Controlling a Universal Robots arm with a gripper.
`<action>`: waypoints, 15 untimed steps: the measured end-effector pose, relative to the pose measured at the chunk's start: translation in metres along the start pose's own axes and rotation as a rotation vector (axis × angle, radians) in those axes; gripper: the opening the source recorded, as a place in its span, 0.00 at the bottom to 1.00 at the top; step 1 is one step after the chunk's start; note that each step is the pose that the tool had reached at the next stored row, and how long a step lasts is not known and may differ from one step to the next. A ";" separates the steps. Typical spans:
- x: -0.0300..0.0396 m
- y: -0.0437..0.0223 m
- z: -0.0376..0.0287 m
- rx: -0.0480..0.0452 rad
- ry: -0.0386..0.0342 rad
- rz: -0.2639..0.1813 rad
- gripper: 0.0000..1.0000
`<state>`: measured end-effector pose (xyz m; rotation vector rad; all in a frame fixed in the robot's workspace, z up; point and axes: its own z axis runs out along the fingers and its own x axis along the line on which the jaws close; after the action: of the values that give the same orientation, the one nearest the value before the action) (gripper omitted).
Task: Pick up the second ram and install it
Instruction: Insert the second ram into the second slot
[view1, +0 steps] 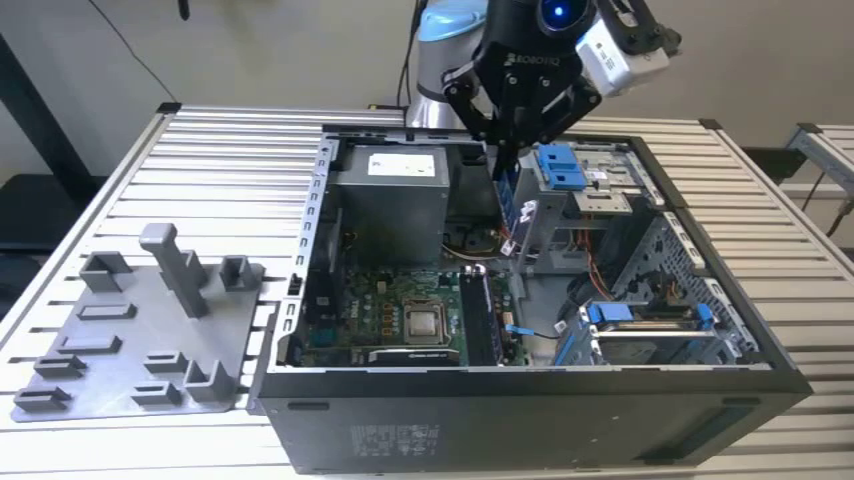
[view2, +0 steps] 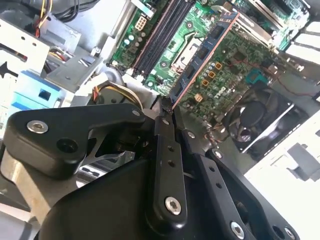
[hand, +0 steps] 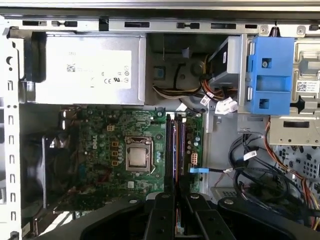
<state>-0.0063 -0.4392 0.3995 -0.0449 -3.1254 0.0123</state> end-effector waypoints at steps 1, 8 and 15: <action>0.0000 0.0000 0.0002 -0.0002 0.0001 0.014 0.14; 0.0002 0.0000 0.0003 -0.0006 -0.0009 0.029 0.14; 0.0009 0.0010 0.0050 -0.0005 -0.0276 0.031 0.14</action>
<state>-0.0072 -0.4382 0.3945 -0.0932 -3.1521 0.0127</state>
